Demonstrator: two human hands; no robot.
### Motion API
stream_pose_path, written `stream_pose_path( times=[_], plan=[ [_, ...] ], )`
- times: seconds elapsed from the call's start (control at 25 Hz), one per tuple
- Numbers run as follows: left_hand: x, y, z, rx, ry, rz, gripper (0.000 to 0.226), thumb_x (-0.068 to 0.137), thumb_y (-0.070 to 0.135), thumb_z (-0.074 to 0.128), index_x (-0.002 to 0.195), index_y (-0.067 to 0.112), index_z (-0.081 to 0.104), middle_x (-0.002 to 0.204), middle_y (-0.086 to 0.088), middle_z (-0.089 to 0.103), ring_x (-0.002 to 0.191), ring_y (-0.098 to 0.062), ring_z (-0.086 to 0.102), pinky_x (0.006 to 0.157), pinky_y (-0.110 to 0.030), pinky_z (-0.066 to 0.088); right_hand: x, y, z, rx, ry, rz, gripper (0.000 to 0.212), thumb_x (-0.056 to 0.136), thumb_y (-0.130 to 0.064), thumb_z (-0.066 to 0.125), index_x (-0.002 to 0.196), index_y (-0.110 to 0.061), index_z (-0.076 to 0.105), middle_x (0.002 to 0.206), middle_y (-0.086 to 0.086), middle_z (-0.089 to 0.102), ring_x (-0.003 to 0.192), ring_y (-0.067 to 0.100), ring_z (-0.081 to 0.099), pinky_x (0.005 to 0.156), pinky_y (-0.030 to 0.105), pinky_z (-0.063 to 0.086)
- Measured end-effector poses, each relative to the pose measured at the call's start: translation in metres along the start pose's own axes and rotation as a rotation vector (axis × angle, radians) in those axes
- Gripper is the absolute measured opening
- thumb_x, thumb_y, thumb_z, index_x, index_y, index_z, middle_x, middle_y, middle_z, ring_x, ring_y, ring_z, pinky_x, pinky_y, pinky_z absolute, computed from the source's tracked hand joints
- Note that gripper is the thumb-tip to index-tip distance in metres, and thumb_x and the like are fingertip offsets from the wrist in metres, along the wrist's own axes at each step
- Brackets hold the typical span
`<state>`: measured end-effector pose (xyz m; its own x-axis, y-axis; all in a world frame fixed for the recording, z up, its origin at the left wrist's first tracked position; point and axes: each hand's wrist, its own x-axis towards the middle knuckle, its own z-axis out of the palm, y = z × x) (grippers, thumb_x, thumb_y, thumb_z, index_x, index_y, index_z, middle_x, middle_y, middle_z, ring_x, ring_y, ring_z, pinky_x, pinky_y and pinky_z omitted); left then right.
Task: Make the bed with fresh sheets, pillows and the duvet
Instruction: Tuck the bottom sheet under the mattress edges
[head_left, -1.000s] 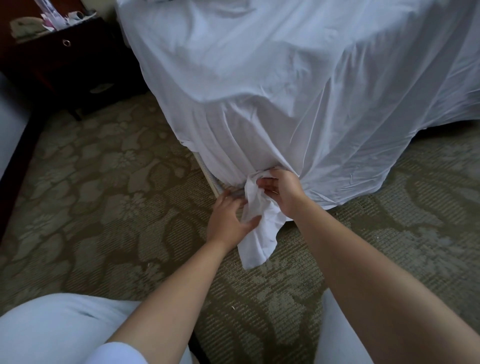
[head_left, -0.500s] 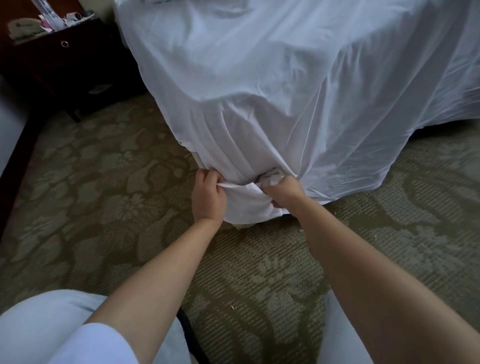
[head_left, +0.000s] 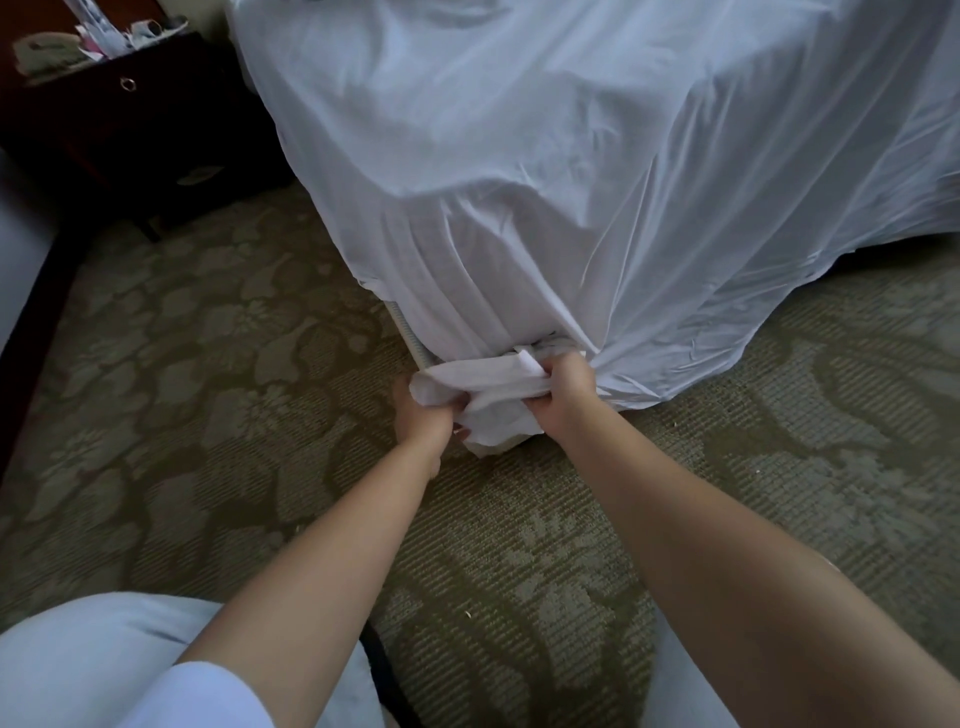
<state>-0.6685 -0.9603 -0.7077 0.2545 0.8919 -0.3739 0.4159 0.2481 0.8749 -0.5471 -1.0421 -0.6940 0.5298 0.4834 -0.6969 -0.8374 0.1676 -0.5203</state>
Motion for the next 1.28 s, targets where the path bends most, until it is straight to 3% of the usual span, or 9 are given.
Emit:
stream_pose_path(
  times=[0.12,0.28,0.36,0.44,0.6,0.76,0.84,1.12,1.28],
  plan=[
    [-0.01,0.016,0.001,-0.478,0.019,-0.233,0.011,0.092,0.003,0.059,0.085,0.012,0.056,0.097,-0.011,0.061,0.083,-0.024,0.061,0.071,-0.036,0.057,-0.005,0.001,0.004,0.11,-0.03,0.002,0.031,0.092,-0.006,0.041,0.119,-0.009,0.055,0.101,0.013,0.062,0.084,0.027,0.061,0.082,0.043,0.055],
    [0.001,0.042,0.002,-0.61,0.34,-0.018,0.014,0.091,0.0,0.057,0.094,0.013,0.06,0.1,-0.003,0.061,0.098,-0.023,0.061,0.08,-0.033,0.057,-0.004,0.004,0.007,0.099,-0.067,-0.034,0.036,0.089,-0.015,0.056,0.123,-0.005,0.055,0.107,0.015,0.062,0.092,0.025,0.062,0.076,0.04,0.058],
    [0.01,0.049,0.001,-0.761,0.301,-0.056,0.025,0.092,-0.003,0.052,0.11,0.01,0.062,0.111,-0.006,0.062,0.101,-0.023,0.061,0.083,-0.034,0.056,0.0,0.006,0.008,0.037,-0.076,-0.061,0.047,0.086,-0.012,0.062,0.13,-0.006,0.049,0.108,0.013,0.06,0.089,0.022,0.062,0.068,0.035,0.058],
    [0.015,0.048,-0.002,-0.849,0.162,-0.118,0.03,0.093,-0.004,0.049,0.116,0.008,0.063,0.114,-0.01,0.065,0.101,-0.025,0.063,0.083,-0.036,0.056,0.006,0.009,0.004,-0.096,-0.069,-0.12,0.068,0.08,-0.007,0.067,0.14,-0.012,0.036,0.122,0.009,0.055,0.102,0.023,0.059,0.084,0.038,0.055],
    [0.025,0.031,-0.001,-0.516,0.015,-0.064,0.029,0.093,0.002,0.052,0.119,0.013,0.061,0.109,-0.006,0.067,0.099,-0.022,0.065,0.086,-0.037,0.056,0.017,0.018,-0.006,-0.562,0.005,-0.367,0.081,0.077,0.0,0.068,0.143,-0.018,0.025,0.134,0.006,0.044,0.122,0.026,0.045,0.101,0.036,0.04],
    [0.03,0.022,0.007,-0.191,0.2,0.077,0.015,0.095,0.013,0.047,0.103,0.01,0.06,0.093,0.003,0.065,0.084,-0.009,0.06,0.072,-0.02,0.052,0.024,0.027,-0.006,-0.618,0.086,-0.466,0.085,0.066,-0.011,0.075,0.141,-0.016,0.034,0.136,0.006,0.043,0.123,0.029,0.047,0.102,0.046,0.044],
    [0.036,0.021,0.013,-0.142,0.236,0.143,0.012,0.096,0.014,0.044,0.093,0.01,0.055,0.08,0.007,0.058,0.071,-0.003,0.052,0.06,-0.012,0.044,0.024,0.031,-0.001,-0.527,0.104,-0.453,0.08,0.073,-0.006,0.071,0.143,-0.017,0.031,0.139,0.006,0.04,0.123,0.027,0.046,0.104,0.044,0.043],
    [0.06,0.016,0.016,-0.121,0.174,-0.144,0.009,0.088,0.009,0.059,0.098,0.01,0.059,0.087,-0.003,0.06,0.089,-0.02,0.058,0.074,-0.027,0.05,0.021,0.02,-0.006,-0.552,0.061,-0.413,0.084,0.074,-0.006,0.074,0.144,-0.023,0.03,0.126,-0.002,0.048,0.115,0.02,0.049,0.099,0.034,0.042],
    [0.031,0.006,0.006,-0.305,0.067,-0.119,0.017,0.089,0.014,0.06,0.101,0.004,0.066,0.09,-0.008,0.065,0.083,-0.02,0.061,0.071,-0.029,0.053,0.015,0.016,-0.013,-0.564,0.061,-0.395,0.078,0.07,-0.012,0.082,0.137,-0.017,0.041,0.116,-0.002,0.053,0.104,0.014,0.048,0.09,0.028,0.039]
  ],
)
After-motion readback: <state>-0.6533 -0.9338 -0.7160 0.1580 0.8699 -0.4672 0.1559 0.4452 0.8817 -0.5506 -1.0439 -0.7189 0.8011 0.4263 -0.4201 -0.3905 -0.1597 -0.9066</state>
